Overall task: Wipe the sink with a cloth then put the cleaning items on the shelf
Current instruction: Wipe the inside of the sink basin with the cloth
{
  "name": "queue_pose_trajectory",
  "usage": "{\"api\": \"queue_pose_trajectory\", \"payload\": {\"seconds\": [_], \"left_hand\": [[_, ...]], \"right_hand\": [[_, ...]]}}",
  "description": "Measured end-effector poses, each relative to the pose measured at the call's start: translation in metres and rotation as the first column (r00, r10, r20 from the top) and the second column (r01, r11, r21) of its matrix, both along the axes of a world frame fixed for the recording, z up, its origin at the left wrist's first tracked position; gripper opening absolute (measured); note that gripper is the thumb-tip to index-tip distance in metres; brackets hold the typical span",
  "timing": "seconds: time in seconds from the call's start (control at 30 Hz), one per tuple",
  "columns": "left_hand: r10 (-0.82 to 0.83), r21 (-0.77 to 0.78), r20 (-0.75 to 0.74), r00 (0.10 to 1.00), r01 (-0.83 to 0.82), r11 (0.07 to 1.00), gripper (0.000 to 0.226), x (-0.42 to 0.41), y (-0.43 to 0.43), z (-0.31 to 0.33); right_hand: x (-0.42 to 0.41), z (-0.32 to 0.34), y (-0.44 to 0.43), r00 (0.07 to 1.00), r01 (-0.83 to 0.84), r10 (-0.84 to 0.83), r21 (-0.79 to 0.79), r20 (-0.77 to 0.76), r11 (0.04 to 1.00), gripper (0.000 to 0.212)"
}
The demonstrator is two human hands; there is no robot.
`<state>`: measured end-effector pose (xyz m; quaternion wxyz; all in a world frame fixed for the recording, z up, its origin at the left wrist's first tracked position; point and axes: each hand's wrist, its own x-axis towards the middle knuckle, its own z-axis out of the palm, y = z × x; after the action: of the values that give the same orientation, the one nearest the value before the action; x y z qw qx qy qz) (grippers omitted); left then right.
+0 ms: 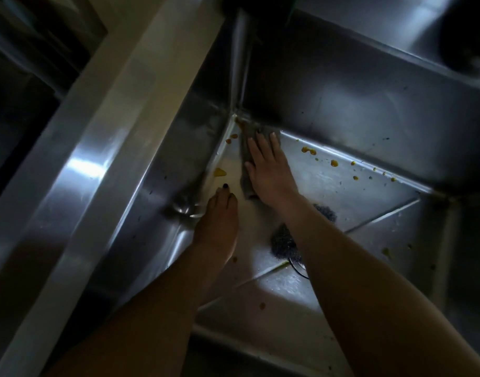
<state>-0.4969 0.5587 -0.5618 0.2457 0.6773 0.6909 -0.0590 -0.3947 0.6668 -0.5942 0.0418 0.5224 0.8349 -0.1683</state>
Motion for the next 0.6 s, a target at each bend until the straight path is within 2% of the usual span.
{"api": "queue_pose_trajectory", "payload": {"seconds": [0.07,0.2,0.33,0.5,0.6], "left_hand": [[0.076,-0.045,0.062,0.995,-0.074,0.996,0.058,-0.001,-0.001,0.003],[0.088,-0.057,0.072,0.994,-0.084,0.995,0.069,0.001,-0.001,0.002],[0.047,-0.052,0.011,0.999,-0.046,0.998,0.068,0.002,-0.001,0.002],[0.129,-0.095,0.088,0.988,-0.121,0.988,0.063,0.003,-0.001,0.005],[0.059,-0.036,-0.01,0.998,-0.059,0.998,0.065,0.004,-0.003,0.001]], "right_hand": [[0.007,0.001,-0.008,1.0,0.008,-0.008,0.002,0.012,1.0,0.054],[0.019,0.0,-0.034,0.994,0.015,-0.011,-0.037,0.11,0.999,0.056],[0.013,-0.003,-0.047,0.991,0.081,-0.076,-0.049,0.106,0.995,0.059],[0.0,-0.006,-0.024,0.992,0.127,-0.127,-0.027,0.014,0.992,0.058],[-0.005,-0.007,-0.002,0.991,0.134,-0.134,0.008,0.025,0.991,0.057]]}}
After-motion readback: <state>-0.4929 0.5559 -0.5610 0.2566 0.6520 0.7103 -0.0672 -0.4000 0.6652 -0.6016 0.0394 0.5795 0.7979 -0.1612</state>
